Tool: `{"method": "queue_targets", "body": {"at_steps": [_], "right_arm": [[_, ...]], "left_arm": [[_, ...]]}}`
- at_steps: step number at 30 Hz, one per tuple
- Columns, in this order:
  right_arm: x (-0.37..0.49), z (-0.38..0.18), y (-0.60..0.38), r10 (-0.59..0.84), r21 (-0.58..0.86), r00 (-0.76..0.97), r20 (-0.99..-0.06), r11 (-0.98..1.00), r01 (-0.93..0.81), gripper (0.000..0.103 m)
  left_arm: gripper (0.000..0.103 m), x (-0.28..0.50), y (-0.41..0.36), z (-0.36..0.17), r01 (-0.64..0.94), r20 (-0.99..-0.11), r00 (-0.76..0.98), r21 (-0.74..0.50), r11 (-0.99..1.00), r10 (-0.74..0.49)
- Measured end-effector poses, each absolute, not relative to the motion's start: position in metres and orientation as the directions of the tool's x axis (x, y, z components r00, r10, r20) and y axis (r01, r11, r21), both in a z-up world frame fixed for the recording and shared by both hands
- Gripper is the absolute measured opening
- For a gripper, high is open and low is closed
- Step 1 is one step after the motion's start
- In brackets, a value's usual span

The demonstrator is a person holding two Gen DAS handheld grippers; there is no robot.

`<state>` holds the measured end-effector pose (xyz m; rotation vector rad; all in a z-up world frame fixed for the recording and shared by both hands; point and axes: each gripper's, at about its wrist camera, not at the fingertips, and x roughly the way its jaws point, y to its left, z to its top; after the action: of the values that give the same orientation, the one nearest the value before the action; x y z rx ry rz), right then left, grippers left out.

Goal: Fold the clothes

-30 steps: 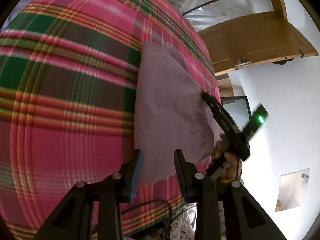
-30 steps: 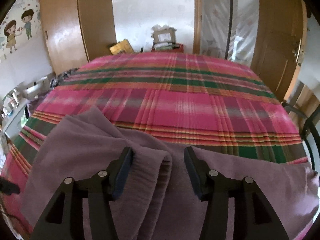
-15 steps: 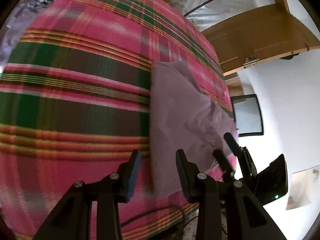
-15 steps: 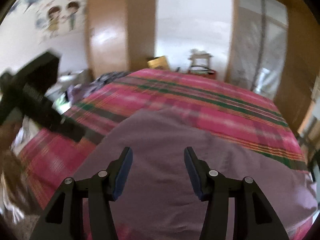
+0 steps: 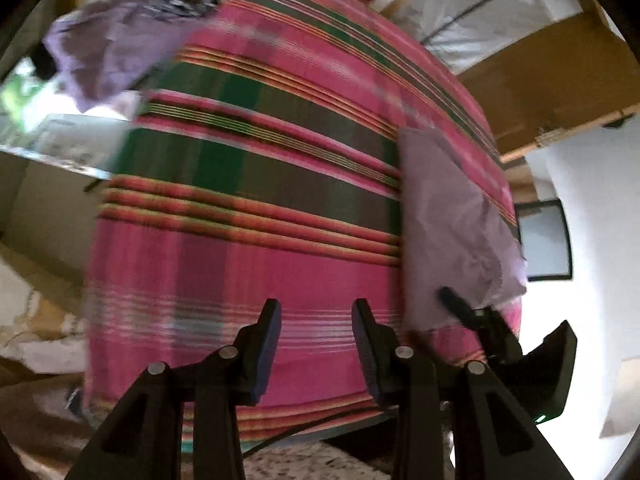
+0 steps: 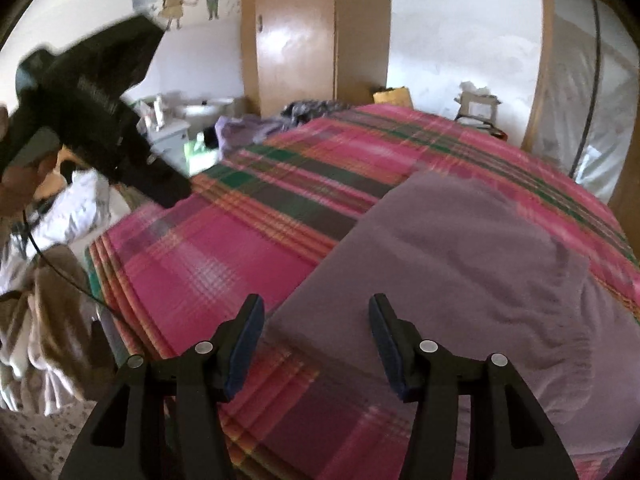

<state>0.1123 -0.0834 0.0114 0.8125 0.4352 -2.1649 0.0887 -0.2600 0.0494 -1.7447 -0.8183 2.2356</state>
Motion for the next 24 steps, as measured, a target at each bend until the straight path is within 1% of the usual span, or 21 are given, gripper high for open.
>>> {"method": "queue_targets", "body": {"at_steps": [4, 11, 16, 19, 20, 22, 24], "right_arm": [[0.122, 0.003, -0.092, -0.506, -0.128, -0.551, -0.664, -0.649, 0.75, 0.057], [0.125, -0.005, -0.101, -0.44, -0.214, -0.621, -0.649, -0.677, 0.704, 0.057], [0.123, -0.006, -0.1, -0.436, -0.21, -0.62, -0.652, -0.683, 0.7, 0.057], [0.119, -0.006, -0.095, -0.443, -0.185, -0.61, -0.657, -0.69, 0.699, 0.051], [0.118, -0.006, -0.093, -0.445, -0.177, -0.608, -0.657, -0.693, 0.699, 0.047], [0.117, -0.005, -0.089, -0.455, -0.16, -0.605, -0.654, -0.699, 0.698, 0.037], [0.117, -0.004, -0.086, -0.464, -0.15, -0.606, -0.646, -0.701, 0.698, 0.02]], "left_arm": [[0.038, 0.062, -0.235, 0.039, 0.144, -0.819, -0.25, -0.559, -0.817, 0.516], [0.038, 0.021, -0.212, 0.029, 0.164, -0.79, -0.229, -0.608, -0.777, 0.569], [0.038, 0.003, -0.2, 0.025, 0.161, -0.791, -0.209, -0.608, -0.777, 0.575], [0.038, -0.005, -0.2, 0.019, 0.186, -0.785, -0.214, -0.618, -0.764, 0.582], [0.038, -0.006, -0.2, 0.018, 0.19, -0.782, -0.213, -0.621, -0.76, 0.586], [0.039, -0.011, -0.199, 0.015, 0.193, -0.774, -0.212, -0.631, -0.751, 0.596], [0.04, -0.014, -0.202, 0.015, 0.194, -0.766, -0.216, -0.642, -0.742, 0.606]]}}
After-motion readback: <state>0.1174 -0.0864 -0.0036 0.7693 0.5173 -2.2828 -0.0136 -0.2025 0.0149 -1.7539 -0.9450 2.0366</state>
